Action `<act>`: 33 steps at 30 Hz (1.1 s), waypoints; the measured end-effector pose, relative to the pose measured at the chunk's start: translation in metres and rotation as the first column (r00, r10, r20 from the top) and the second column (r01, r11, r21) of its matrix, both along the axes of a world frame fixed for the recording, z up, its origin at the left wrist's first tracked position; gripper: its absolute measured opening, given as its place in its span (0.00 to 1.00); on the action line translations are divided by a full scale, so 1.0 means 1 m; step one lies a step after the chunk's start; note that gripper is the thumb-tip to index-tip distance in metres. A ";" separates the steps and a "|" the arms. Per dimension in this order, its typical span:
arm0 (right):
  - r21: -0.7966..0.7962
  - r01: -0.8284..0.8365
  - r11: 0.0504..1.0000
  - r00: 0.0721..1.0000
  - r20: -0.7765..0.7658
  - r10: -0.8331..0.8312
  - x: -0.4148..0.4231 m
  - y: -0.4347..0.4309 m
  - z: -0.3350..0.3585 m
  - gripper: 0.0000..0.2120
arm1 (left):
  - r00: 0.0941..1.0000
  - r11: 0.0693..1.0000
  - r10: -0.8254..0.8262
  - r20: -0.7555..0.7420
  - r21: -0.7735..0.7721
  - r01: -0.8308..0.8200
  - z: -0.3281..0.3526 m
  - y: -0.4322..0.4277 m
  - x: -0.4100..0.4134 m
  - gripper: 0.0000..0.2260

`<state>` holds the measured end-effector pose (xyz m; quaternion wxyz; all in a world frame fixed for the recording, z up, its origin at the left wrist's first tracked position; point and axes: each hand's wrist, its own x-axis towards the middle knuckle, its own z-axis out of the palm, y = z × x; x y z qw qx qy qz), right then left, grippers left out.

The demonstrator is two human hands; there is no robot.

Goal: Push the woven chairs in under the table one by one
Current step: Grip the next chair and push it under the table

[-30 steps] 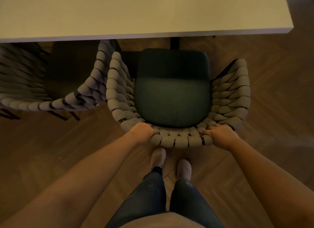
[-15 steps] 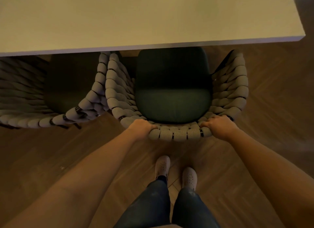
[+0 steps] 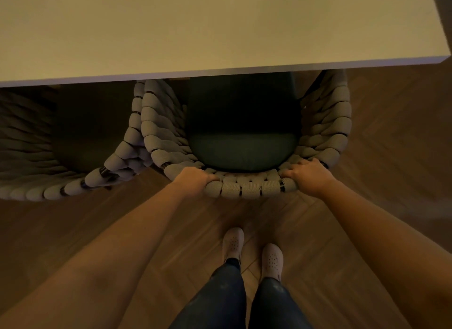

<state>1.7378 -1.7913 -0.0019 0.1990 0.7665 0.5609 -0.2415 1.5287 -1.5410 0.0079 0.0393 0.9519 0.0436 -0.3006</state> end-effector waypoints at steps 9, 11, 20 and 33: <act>-0.044 0.029 0.999 1.000 0.012 -0.029 -0.007 0.006 -0.004 0.20 | 0.999 0.999 0.023 -0.030 -0.022 -0.023 -0.008 0.005 -0.003 0.19; -0.042 0.033 0.999 0.999 0.019 -0.032 -0.008 0.006 -0.002 0.19 | 0.999 0.999 0.031 -0.029 -0.021 -0.032 -0.011 0.005 -0.003 0.19; -0.032 0.074 0.997 0.997 -0.021 -0.075 -0.008 0.005 0.002 0.27 | 0.974 0.992 0.063 -0.217 -0.092 -0.085 -0.006 0.003 0.008 0.28; 0.240 0.372 0.896 0.923 -0.201 -0.329 0.078 -0.093 0.052 0.40 | 0.966 0.915 0.259 -0.018 -0.317 -0.251 0.044 -0.147 0.143 0.29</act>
